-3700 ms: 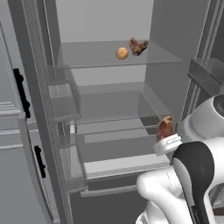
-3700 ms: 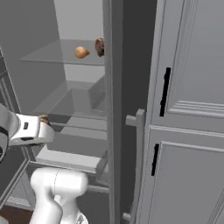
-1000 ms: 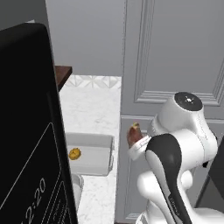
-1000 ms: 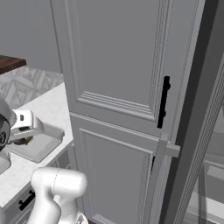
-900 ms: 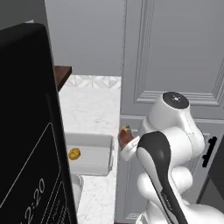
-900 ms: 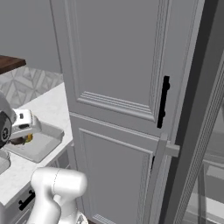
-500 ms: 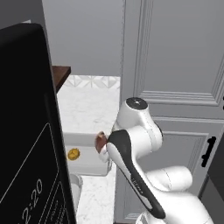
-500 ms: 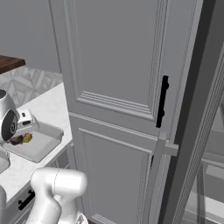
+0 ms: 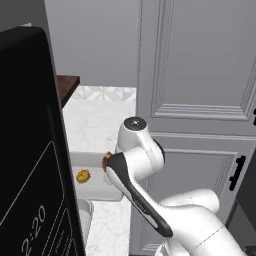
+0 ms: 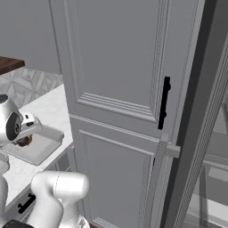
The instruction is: Place one squash and one steak in each tupperware on the nearby counter, to pack two identical lunches.
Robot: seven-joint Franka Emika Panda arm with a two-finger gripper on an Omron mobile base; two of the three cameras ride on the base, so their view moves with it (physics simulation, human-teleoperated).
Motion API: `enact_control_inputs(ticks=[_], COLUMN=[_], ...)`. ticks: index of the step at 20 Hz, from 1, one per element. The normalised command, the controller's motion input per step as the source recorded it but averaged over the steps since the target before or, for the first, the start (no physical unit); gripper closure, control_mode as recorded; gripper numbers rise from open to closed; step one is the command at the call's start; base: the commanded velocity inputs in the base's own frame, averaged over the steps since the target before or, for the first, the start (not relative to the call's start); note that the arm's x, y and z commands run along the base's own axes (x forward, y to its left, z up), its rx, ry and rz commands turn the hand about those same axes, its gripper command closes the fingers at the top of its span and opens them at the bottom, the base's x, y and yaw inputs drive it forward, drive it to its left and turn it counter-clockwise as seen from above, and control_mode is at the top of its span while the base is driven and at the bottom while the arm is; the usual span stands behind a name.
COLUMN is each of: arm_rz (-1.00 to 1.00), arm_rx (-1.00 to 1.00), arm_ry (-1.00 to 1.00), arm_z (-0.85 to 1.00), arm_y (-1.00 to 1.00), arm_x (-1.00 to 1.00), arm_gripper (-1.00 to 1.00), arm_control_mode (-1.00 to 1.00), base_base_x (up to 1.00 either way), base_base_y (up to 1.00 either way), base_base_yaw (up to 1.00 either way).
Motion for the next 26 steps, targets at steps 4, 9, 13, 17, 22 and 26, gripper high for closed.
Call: enact_control_inputs(ticks=[4,9,13,17,22,26], arm_rz=[0.0,0.0,0.0,0.0,0.0,0.0], arm_rx=[0.0,-0.04,-0.05,-0.01,-0.02,-0.03], arm_ry=[0.06,0.03,0.01,0.03,0.04,0.05], arm_z=[-0.29,-0.48,-0.45,-0.25,-0.31,-0.33], arm_y=[0.01,0.14,0.25,0.15,0.22,0.26], arm_x=[0.41,0.34,0.38,0.34,0.36,0.43], arm_gripper=[1.0,1.0,1.0,1.0,1.0,1.0], arm_control_mode=[-1.0,-1.0,-1.0,-1.0,-1.0,-1.0], base_base_x=[0.0,0.0,0.0,0.0,0.0,0.0], base_base_y=[0.0,0.0,0.0,0.0,0.0,0.0], base_base_yaw=[0.0,0.0,0.0,0.0,0.0,0.0])
